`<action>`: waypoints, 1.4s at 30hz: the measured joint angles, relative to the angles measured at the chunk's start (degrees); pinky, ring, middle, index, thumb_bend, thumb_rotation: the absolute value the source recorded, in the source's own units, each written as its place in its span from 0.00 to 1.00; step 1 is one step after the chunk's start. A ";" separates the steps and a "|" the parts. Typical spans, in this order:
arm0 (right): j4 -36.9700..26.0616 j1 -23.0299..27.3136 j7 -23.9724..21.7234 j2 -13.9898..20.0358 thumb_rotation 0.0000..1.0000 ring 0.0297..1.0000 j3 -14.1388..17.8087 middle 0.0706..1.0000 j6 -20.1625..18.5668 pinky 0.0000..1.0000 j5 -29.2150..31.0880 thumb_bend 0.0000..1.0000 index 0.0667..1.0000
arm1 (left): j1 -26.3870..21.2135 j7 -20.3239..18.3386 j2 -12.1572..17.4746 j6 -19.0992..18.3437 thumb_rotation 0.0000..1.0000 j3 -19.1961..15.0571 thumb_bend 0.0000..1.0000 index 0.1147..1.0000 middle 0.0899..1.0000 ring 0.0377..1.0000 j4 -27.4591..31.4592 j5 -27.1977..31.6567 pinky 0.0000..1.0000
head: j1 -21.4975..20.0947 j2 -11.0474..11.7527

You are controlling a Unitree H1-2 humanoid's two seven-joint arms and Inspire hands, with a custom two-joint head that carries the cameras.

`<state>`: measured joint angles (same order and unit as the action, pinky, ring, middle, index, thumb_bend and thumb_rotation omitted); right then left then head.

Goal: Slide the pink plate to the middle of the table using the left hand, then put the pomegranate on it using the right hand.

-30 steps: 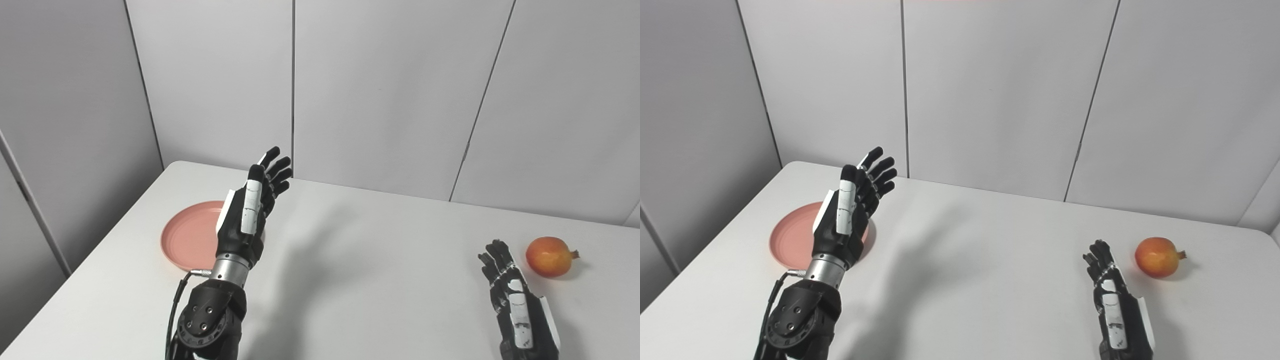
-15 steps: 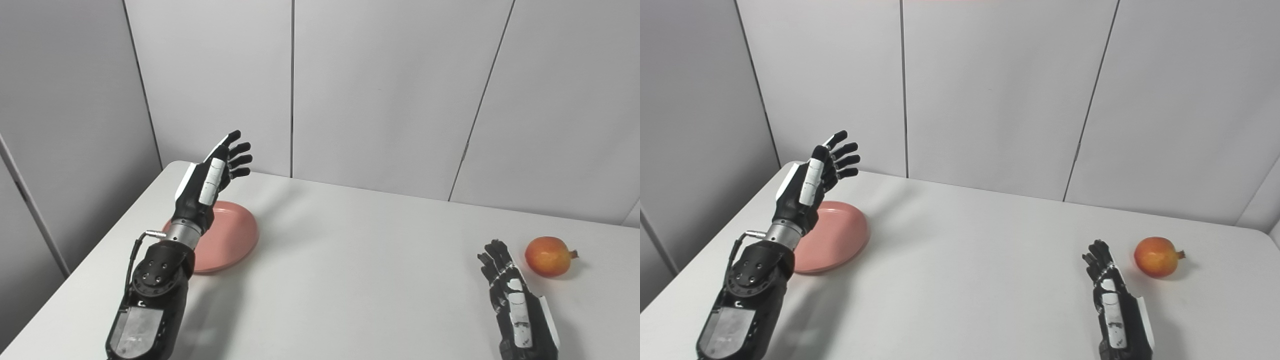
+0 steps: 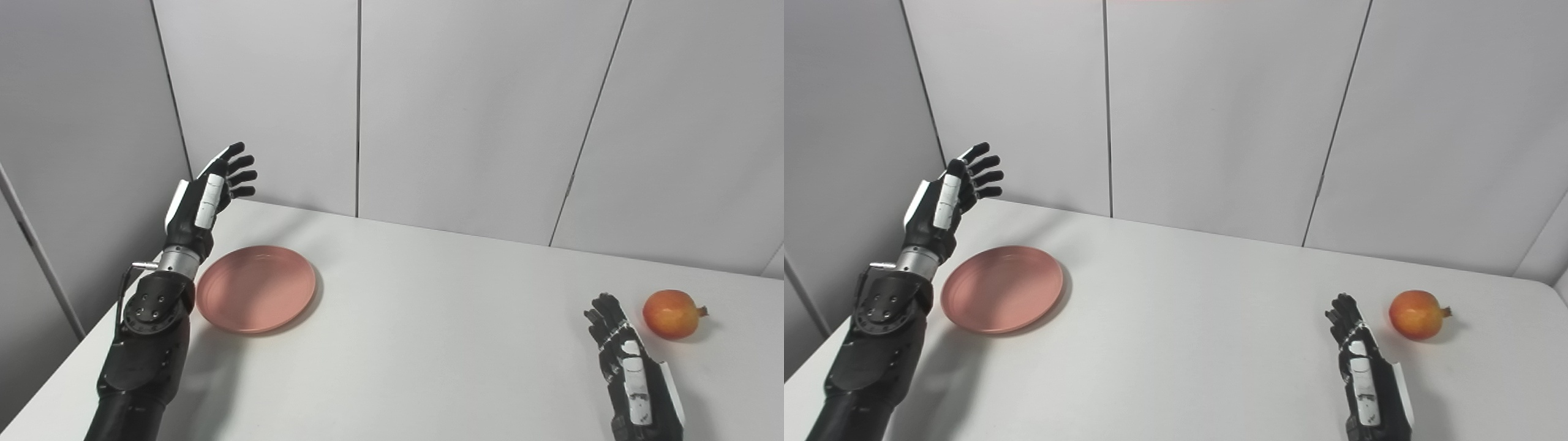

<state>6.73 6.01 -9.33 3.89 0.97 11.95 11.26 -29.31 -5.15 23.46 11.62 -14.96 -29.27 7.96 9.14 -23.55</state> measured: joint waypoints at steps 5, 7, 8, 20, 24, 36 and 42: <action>0.01 -0.01 -0.09 0.11 0.91 0.94 -0.02 0.93 0.00 0.99 -0.02 0.81 0.91 | -0.31 1.43 1.18 2.10 1.00 -0.85 0.99 0.88 0.85 0.80 -4.75 -0.58 0.71 | -0.18 0.00; 0.01 -0.02 -0.13 0.20 0.91 0.94 -0.05 0.93 0.00 0.99 -0.02 0.81 0.91 | -0.32 2.23 1.22 2.82 1.00 -1.01 0.97 0.87 0.85 0.79 -6.52 -0.58 0.71 | -0.26 0.00; 0.01 -0.03 -0.14 0.24 0.91 0.94 -0.04 0.93 0.00 0.98 -0.02 0.81 0.91 | -0.32 2.41 1.22 3.08 1.00 -1.07 0.96 0.87 0.85 0.79 -7.34 -0.57 0.71 | -0.26 -0.09; -0.14 -0.11 -0.22 0.34 0.92 0.94 -0.04 0.93 -0.05 0.99 0.02 0.81 0.91 | -1.60 3.57 1.34 7.67 0.97 -1.10 1.00 0.89 0.86 0.81 -18.03 -0.62 0.79 | -0.18 -0.44; -0.19 -0.11 -0.22 0.33 0.92 0.94 -0.06 0.94 -0.05 1.00 0.01 0.81 0.91 | -2.58 4.28 1.73 8.89 0.92 -1.12 1.00 0.86 0.83 0.78 -21.71 -0.56 0.75 | -0.35 -0.79; -0.37 -0.28 -0.43 0.59 0.94 0.94 -0.11 0.94 -0.16 1.00 0.36 0.79 0.91 | -2.76 5.64 1.70 12.49 0.98 -0.47 0.93 0.86 0.86 0.80 -27.82 -1.02 0.75 | -0.44 -1.58; -0.68 -0.44 -0.52 0.70 0.95 0.94 -0.22 0.94 -0.33 1.00 0.69 0.77 0.91 | -2.63 6.54 1.38 12.58 0.97 0.70 0.98 0.89 0.86 0.82 -27.65 -1.89 0.77 | -0.61 -2.02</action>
<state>6.05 5.57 -9.85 4.60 0.75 11.61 11.95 -31.94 1.39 24.84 24.20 -14.26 -56.93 6.07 8.53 -25.57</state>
